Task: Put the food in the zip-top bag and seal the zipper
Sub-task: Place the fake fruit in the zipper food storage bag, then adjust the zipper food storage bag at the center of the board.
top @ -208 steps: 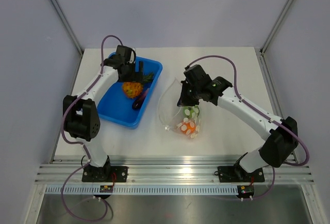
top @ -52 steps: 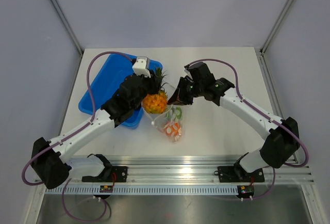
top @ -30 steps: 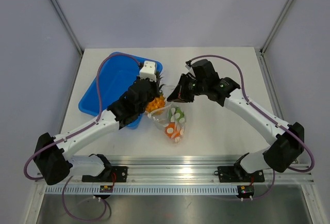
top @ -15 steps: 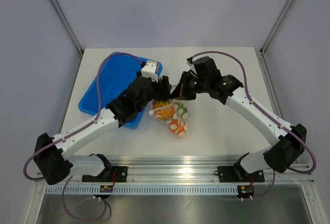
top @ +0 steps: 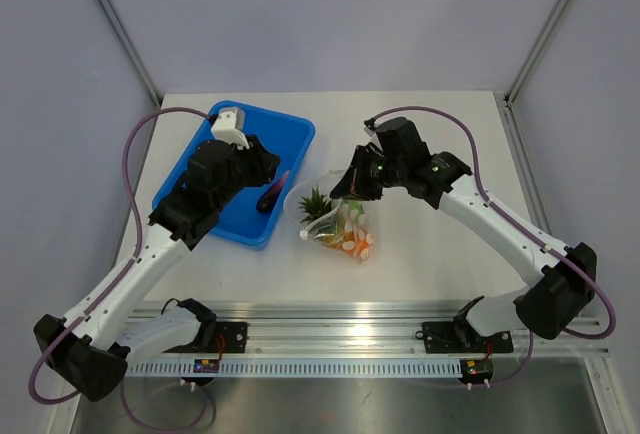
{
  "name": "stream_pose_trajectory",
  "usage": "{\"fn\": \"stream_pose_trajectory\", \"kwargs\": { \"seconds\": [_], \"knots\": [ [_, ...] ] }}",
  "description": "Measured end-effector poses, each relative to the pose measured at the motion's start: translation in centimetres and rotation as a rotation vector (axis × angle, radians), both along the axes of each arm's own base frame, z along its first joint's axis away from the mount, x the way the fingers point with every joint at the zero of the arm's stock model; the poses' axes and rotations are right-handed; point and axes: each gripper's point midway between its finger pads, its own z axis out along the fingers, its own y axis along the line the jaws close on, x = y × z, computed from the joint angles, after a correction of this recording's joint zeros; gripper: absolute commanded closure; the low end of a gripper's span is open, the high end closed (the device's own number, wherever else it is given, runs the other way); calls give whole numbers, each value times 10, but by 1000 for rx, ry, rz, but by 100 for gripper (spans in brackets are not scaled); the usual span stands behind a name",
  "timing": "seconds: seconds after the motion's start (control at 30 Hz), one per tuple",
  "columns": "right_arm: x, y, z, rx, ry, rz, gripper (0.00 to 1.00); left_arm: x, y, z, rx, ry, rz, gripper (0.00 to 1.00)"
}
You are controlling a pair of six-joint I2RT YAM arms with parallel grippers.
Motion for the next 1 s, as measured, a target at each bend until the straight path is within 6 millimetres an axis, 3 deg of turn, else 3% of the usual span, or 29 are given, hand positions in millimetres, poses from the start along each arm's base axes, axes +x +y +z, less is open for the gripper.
{"fn": "stream_pose_trajectory", "kwargs": {
  "seconds": [0.1,0.13,0.23,0.43,0.5,0.53,0.67,0.83,1.0],
  "knots": [
    [-3,-3,6,9,-14,-1,100,13,28,-32,-20,115,80,36],
    [-4,-3,7,12,-18,-1,100,12,27,-46,-15,163,71,35],
    [-5,-4,11,18,-25,-1,100,3,12,-83,1,304,0,38],
    [-5,-4,9,16,-23,-1,100,-13,-7,-119,3,445,-115,48],
    [-5,-5,8,14,-21,-1,100,-16,-12,-121,-8,461,-143,54],
    [-6,-5,7,13,-19,-1,100,-17,-14,-122,-11,469,-152,67],
    [-5,-5,6,8,-22,-6,100,-21,-17,-124,-22,491,-171,100],
    [5,-15,-1,-61,-65,-37,100,-25,-24,-108,-17,499,-216,100],
    [29,-41,-10,-206,-87,-106,100,-31,-64,-45,-31,400,-349,100]
  ]
}}
